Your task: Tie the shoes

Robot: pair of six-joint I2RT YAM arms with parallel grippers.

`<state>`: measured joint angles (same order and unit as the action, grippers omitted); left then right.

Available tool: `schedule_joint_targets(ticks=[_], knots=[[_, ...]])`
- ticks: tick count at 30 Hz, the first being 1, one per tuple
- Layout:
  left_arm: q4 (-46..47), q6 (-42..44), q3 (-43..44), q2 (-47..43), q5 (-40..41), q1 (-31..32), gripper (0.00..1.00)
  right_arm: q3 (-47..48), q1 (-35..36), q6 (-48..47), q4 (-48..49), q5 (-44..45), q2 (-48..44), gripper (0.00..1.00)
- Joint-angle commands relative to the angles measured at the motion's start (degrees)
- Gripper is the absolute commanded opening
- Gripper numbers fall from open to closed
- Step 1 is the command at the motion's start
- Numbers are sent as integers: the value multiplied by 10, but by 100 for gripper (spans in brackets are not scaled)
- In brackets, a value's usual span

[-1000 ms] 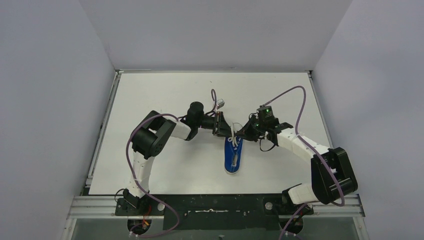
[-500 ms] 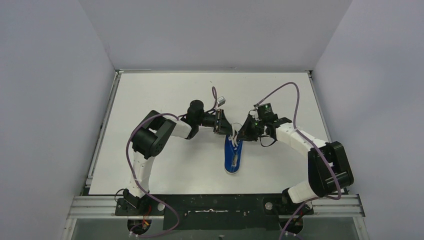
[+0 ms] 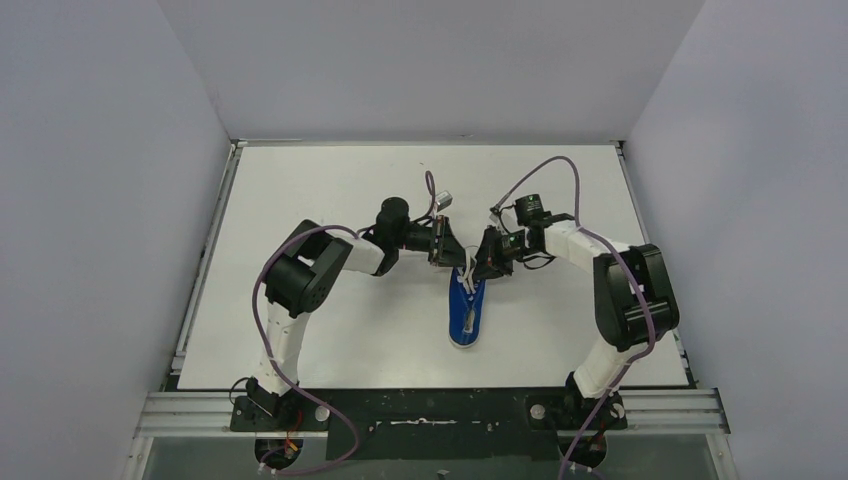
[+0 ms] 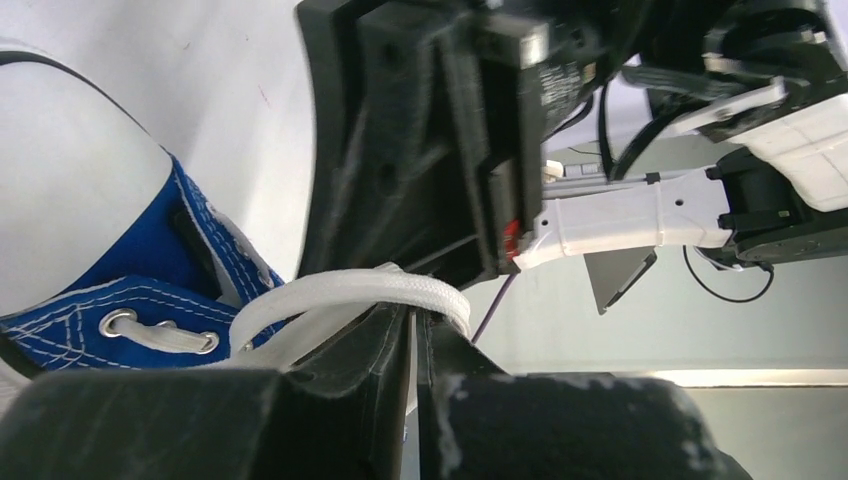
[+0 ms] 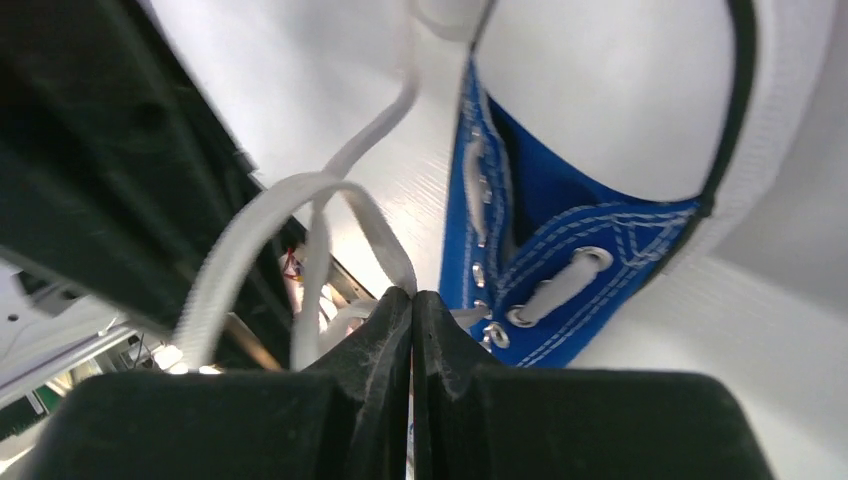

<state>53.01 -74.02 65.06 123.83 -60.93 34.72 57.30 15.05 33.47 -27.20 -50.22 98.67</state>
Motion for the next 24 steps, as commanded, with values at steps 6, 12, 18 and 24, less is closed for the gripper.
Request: schedule_joint_targets(ticks=[6, 12, 18, 24], knots=[[-61, 66, 23, -11, -20, -9, 5, 64, -13, -52, -24, -74, 6, 0], [-62, 63, 32, -11, -25, -10, 12, 66, -16, -53, -21, -104, 6, 0], [-117, 101, 27, -37, -34, -23, 24, 69, -13, -44, -8, -112, 20, 0], [-386, 274, 43, -95, -16, -59, 37, 72, -10, -9, 27, -93, 33, 0]])
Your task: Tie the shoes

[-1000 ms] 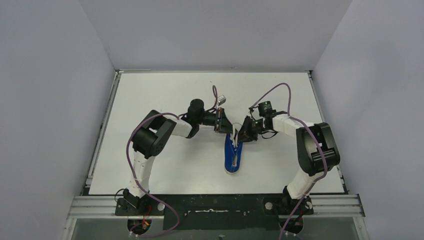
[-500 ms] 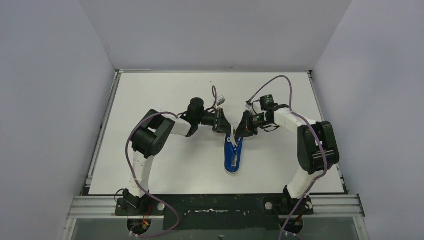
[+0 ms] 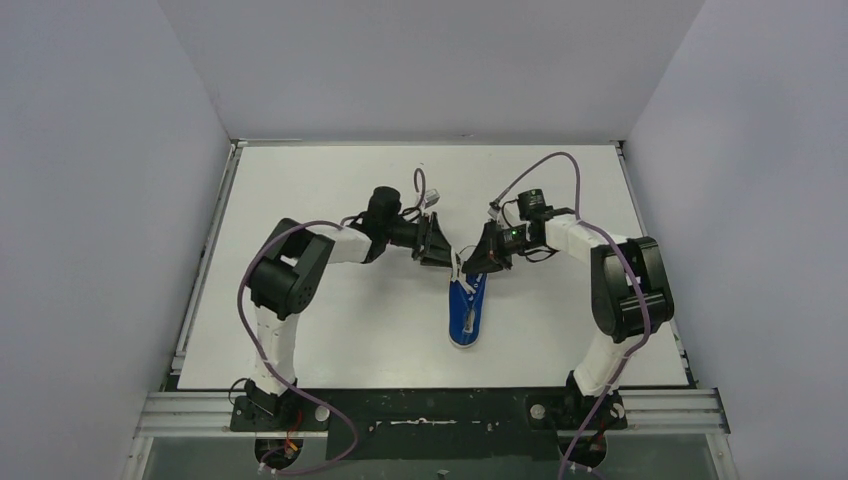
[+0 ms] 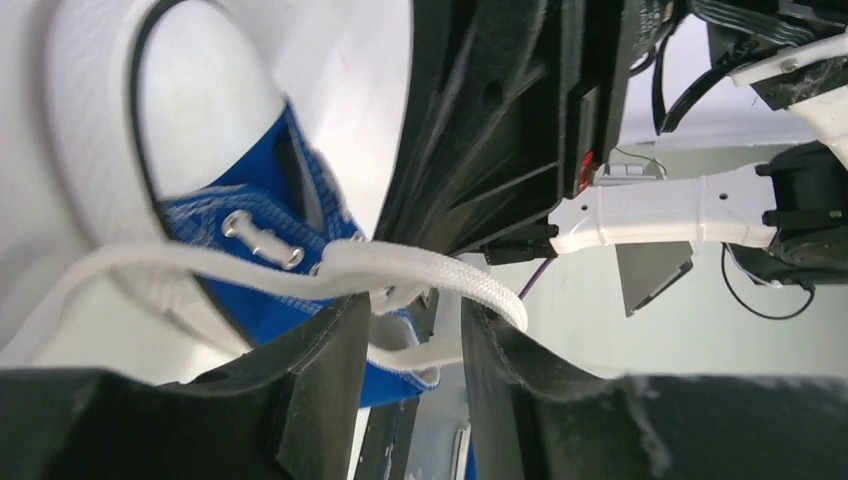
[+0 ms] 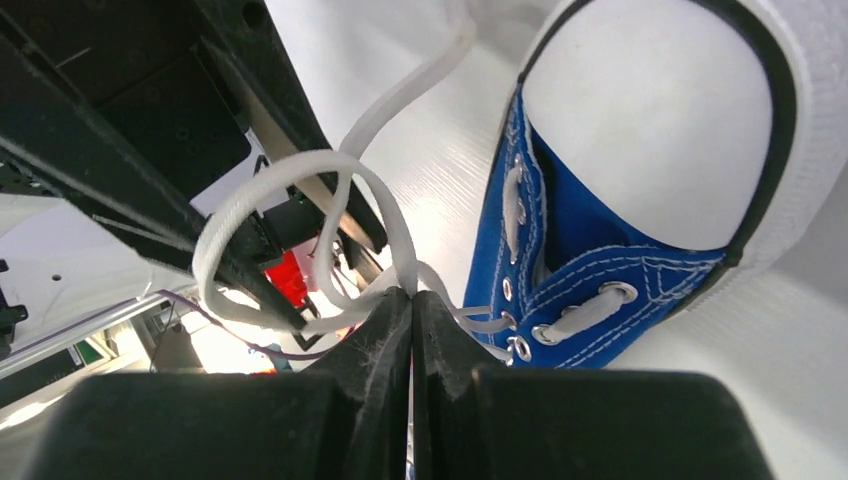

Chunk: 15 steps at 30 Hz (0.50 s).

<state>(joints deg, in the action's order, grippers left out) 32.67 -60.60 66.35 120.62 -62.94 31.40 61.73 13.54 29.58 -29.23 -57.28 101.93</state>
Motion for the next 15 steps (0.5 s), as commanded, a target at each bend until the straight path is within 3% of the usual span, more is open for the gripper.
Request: schedule_joint_targets(ticks=[1, 5, 10, 15], knots=[[-223, 170, 37, -71, 8, -30, 37, 29, 6, 32, 50, -18, 4, 0], [-393, 272, 74, -89, 31, -40, 46, 23, 4, 44, 56, 10, 2, 0], [-627, 406, 114, -115, 154, -46, 59, 13, -1, 56, 62, 28, -3, 0], [-677, 414, 103, -174, 254, -46, 61, 2, -13, 64, 66, 50, -19, 0]])
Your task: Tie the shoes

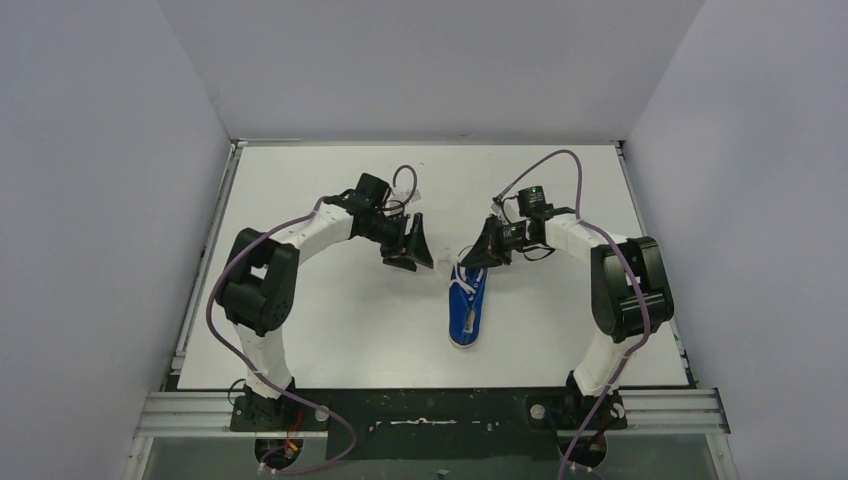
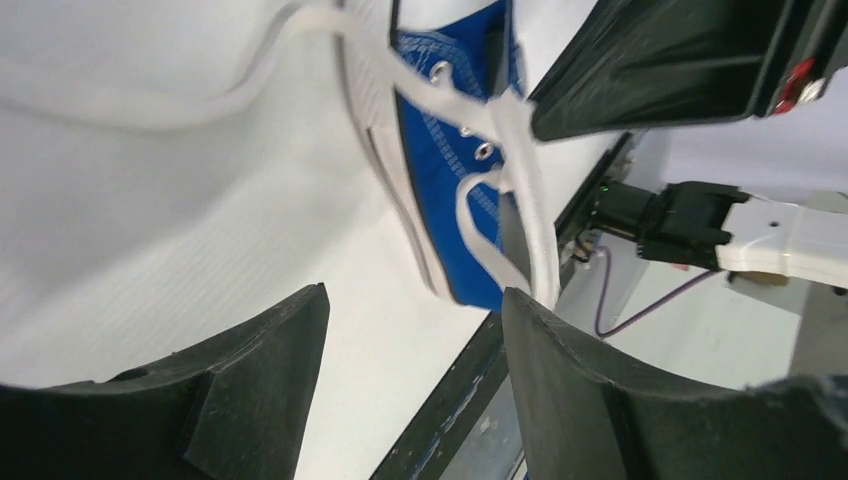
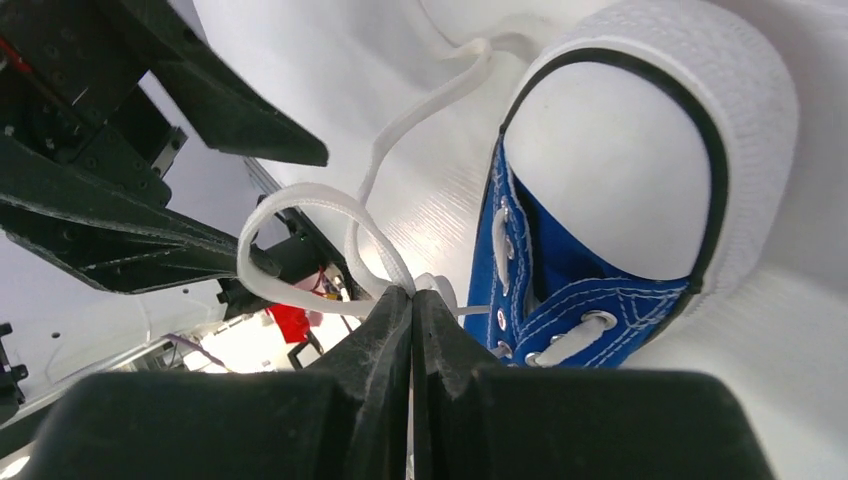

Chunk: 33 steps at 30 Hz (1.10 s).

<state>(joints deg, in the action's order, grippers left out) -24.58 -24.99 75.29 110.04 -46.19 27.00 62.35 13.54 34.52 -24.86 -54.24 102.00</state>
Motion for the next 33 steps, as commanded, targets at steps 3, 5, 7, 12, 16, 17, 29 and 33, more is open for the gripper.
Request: schedule_joint_targets(ticks=[3, 5, 7, 12, 16, 17, 29, 33], knots=[[-90, 32, 0, -106, 114, 1, 58, -12, -25, 28, 36, 26, -27, 0], [-108, 18, 3, -120, 141, 3, 56, -8, -28, 30, 36, 26, -25, 0], [-117, -2, 3, -132, 151, 3, 56, -1, -28, 28, 31, 26, -22, 0], [6, -83, -2, -111, 53, 52, 55, 6, -27, 35, 37, 30, -22, 0], [49, -113, 32, -39, 60, 93, 45, 9, -27, 39, 39, 33, -20, 0], [49, -114, 40, -24, 72, 95, 40, 8, -28, 40, 39, 35, -20, 0], [7, -79, 86, 58, 127, 102, 13, -29, -18, 95, 88, 80, -31, 0], [20, -85, 110, 87, 113, 111, 10, -37, -9, 107, 97, 84, -31, 0]])
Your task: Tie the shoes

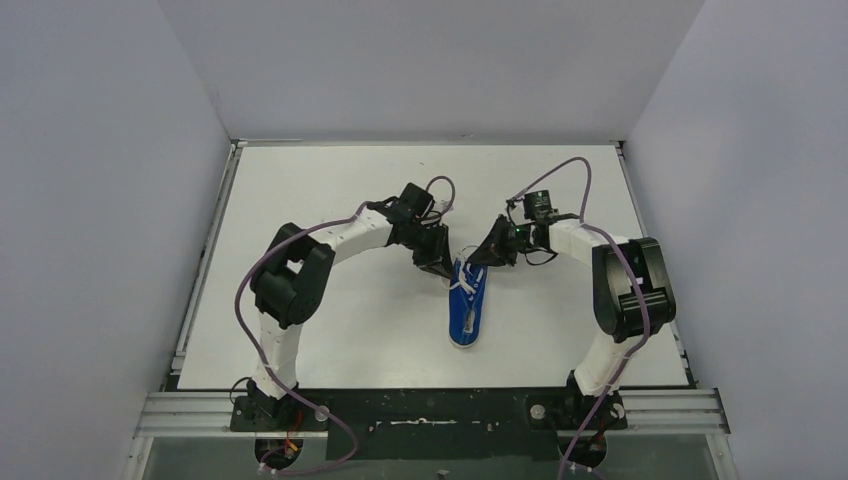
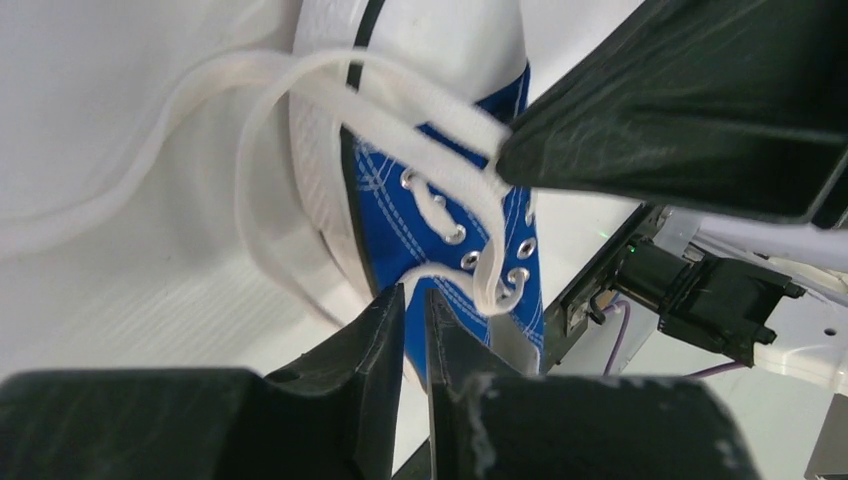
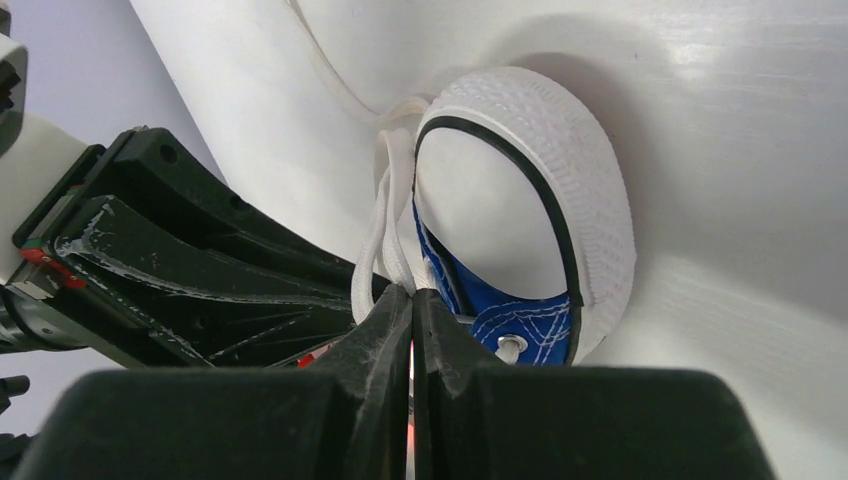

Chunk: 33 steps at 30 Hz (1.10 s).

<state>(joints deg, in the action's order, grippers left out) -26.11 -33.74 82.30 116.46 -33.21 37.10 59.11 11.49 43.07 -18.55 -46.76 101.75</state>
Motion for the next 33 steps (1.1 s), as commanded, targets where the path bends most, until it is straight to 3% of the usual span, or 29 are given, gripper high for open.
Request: schedule_joint_targets(ticks=[1, 5, 10, 19, 33], knots=[[47, -3, 38, 25, -21, 10, 10, -8, 13, 28, 38, 10, -29, 0], [66, -15, 45, 36, -41, 7, 13, -21, 20, 48, 58, 17, -34, 0], [100, -26, 39, 29, -55, 7, 28, -33, 27, 65, 74, 22, -41, 0], [155, -45, 9, 13, -60, 7, 38, -43, 28, 99, 102, 15, -50, 0], [127, -26, 49, 24, -39, 6, 27, -67, 41, 132, 131, 1, -64, 0]])
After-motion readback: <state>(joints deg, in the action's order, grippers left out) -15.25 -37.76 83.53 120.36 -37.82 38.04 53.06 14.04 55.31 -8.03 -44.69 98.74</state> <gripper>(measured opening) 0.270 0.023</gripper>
